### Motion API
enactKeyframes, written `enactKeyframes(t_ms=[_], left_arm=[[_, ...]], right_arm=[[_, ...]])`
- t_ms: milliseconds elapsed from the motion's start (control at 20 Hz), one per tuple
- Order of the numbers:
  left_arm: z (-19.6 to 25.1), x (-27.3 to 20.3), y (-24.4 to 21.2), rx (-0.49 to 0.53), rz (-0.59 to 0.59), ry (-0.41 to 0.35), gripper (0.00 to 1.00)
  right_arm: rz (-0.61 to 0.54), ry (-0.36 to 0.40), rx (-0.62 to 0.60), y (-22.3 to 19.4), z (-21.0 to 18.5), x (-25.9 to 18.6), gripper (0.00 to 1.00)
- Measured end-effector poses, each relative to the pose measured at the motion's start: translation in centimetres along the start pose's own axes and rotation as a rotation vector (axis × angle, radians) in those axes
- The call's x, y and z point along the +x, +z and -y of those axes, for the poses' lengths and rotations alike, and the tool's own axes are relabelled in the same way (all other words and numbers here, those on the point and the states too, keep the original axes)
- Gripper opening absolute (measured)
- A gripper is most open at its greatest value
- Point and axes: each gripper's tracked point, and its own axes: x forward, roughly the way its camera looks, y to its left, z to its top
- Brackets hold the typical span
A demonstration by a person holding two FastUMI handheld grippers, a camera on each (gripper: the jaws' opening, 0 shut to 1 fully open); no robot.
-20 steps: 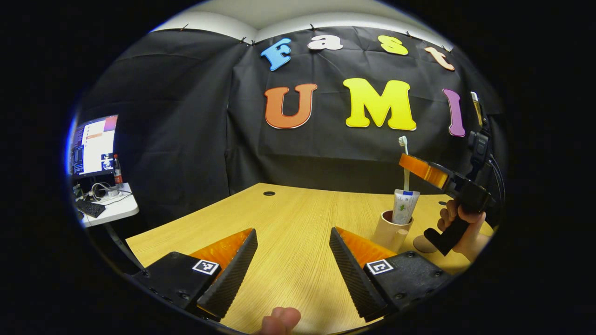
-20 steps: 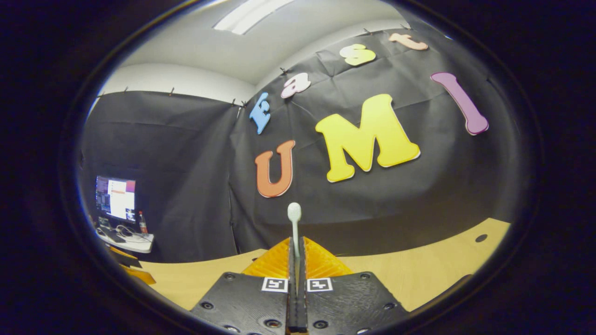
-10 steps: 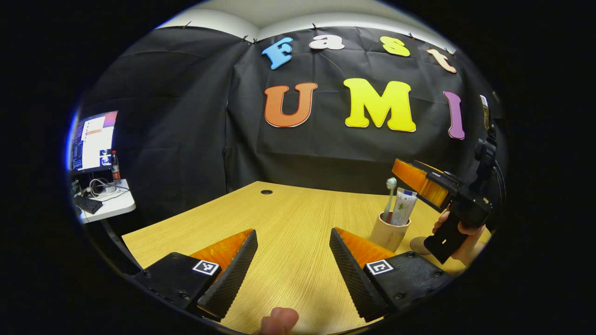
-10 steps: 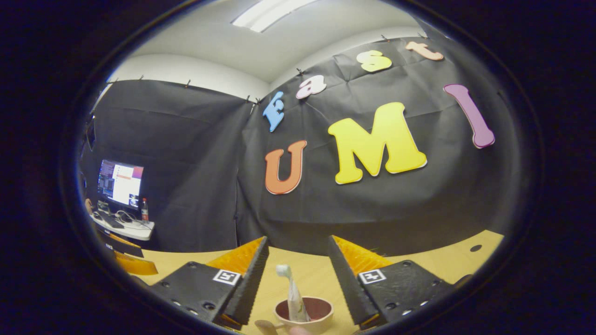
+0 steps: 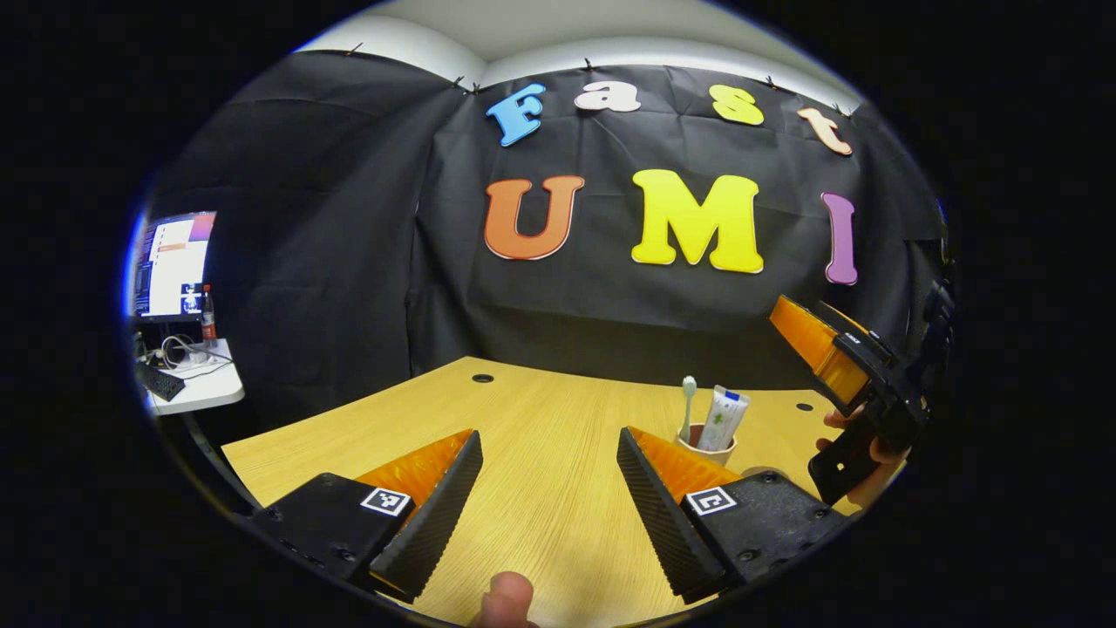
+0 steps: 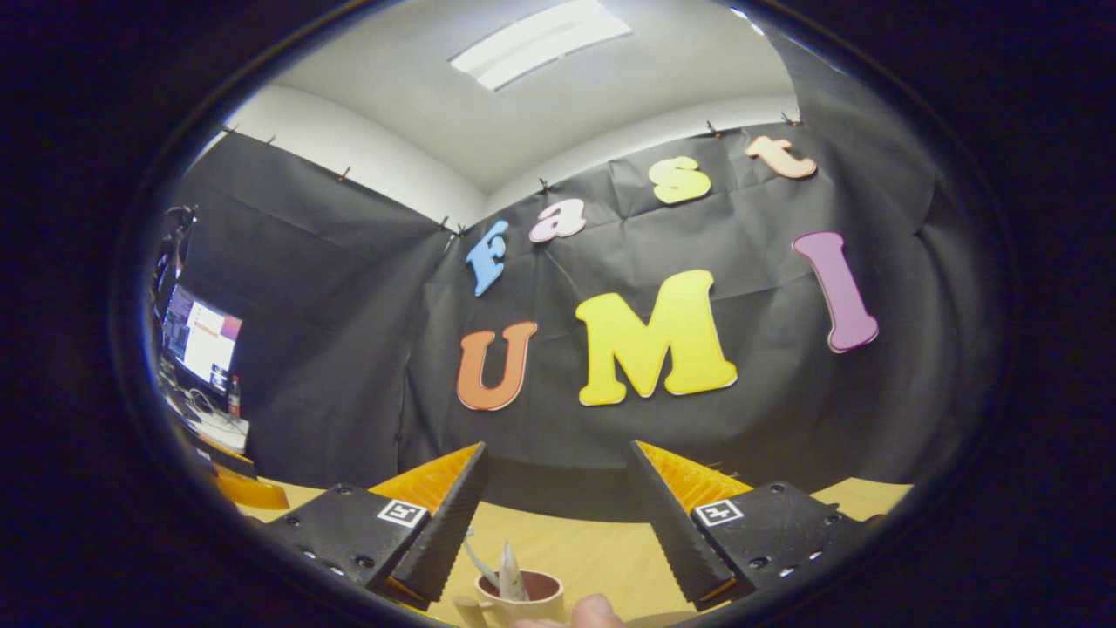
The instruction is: Put the toothbrush and toothpaste on the desktop into the cup, then pick up the cup and place it on the coaster on the desktop.
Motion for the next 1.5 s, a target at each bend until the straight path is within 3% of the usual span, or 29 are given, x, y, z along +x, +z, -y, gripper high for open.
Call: enactKeyframes(t_ms=[150, 350, 700, 900, 1100, 1500], left_arm=[[2.5, 0.4, 1.7, -0.001, 0.011, -0.074, 0.98], [5.6, 1.3, 3.1, 0.027, -0.035, -0.168, 0.98], [11.7, 2.8, 3.4, 0.101, -0.338, -0.353, 0.99], [13.6, 5.0, 2.6, 0.197, -0.5, -0.381, 0.98], [14.4, 4.8, -3.7, 0.252, -0.838, -0.395, 1.0], [14.3, 5.9, -11.5, 0.317, -1.154, -0.369, 0.99]], right_arm=[[0.012, -0.061, -0.019, 2.6, 2.3, -1.9, 0.95], [-0.04, -0.046, -0.097, 3.8, 4.8, -5.8, 0.95], [-0.198, -0.089, -0.096, 2.7, 9.3, -15.1, 0.95], [-0.262, -0.097, -0.073, 2.0, 10.4, -19.0, 0.95], [-0.331, -0.072, 0.007, 1.0, 10.7, -21.8, 0.95], [-0.401, -0.052, 0.046, -0.1, 10.5, -25.0, 0.95]])
